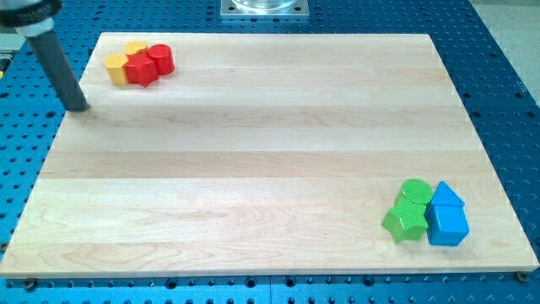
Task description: Separate the yellow and red blocks
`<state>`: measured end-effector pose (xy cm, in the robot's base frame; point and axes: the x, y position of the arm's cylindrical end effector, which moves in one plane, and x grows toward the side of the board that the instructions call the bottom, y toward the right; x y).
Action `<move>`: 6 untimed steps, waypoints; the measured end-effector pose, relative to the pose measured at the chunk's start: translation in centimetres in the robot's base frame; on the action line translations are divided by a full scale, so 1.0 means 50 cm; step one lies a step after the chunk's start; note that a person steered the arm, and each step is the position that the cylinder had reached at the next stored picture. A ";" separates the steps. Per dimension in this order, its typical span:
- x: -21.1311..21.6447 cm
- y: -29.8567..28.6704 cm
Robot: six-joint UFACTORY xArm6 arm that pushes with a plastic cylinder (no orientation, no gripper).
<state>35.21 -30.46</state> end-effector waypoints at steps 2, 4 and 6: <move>-0.118 0.015; -0.092 0.235; -0.092 0.242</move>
